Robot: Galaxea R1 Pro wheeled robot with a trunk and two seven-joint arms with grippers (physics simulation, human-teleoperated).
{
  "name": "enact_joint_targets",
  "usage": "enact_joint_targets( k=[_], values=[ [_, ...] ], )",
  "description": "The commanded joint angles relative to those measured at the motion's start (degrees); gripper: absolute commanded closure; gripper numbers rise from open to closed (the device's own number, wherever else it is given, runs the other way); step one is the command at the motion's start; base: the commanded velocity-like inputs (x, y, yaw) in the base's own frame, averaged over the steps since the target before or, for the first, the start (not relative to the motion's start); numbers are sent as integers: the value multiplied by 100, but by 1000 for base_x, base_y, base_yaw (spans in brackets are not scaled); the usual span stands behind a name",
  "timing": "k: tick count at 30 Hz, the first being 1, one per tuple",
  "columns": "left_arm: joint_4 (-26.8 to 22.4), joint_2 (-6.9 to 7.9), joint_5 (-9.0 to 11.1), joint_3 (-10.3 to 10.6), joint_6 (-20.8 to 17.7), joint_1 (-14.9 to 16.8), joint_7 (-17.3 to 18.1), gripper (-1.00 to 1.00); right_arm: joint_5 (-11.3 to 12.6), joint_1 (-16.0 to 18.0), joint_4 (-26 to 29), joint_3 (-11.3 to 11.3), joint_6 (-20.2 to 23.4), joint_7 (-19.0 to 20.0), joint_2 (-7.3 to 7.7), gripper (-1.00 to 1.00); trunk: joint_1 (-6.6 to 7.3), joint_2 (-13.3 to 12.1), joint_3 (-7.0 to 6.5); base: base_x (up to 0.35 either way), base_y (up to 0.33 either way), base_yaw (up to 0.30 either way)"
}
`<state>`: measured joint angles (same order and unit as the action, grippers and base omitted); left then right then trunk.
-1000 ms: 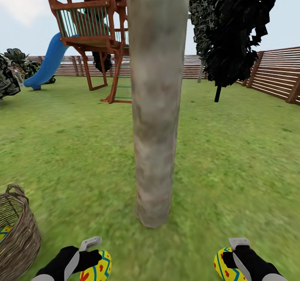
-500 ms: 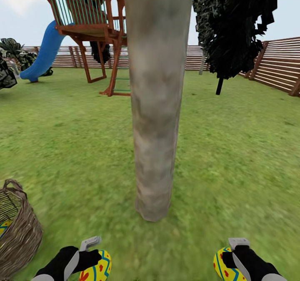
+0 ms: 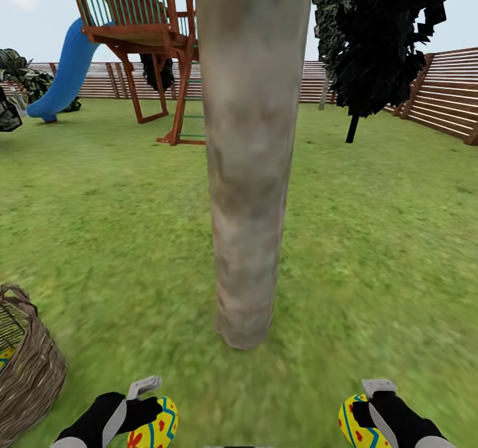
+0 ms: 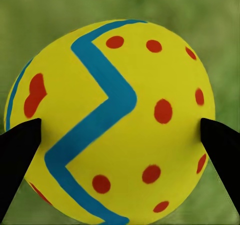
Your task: Take the three Easter eggs out of the wicker basket on the lawn in the garden, then place them on the lawn next to a single tree (choose any tree) so that all three eggs are next to the same tree and none are left in the basket.
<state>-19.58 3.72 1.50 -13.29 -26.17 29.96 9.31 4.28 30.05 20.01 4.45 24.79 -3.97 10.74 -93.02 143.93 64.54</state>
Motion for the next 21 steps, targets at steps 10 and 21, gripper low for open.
enact_joint_targets(
  k=[10,21],
  values=[
    [-7,-11,16,-34,-22,1,18,100,43,1,11,47,26,-33,-1,100,-2,2,5,192,26,0],
    [-1,-12,8,-37,-29,1,18,100,38,1,11,47,26,-33,-23,100,-28,15,227,0,0,0]
  ],
)
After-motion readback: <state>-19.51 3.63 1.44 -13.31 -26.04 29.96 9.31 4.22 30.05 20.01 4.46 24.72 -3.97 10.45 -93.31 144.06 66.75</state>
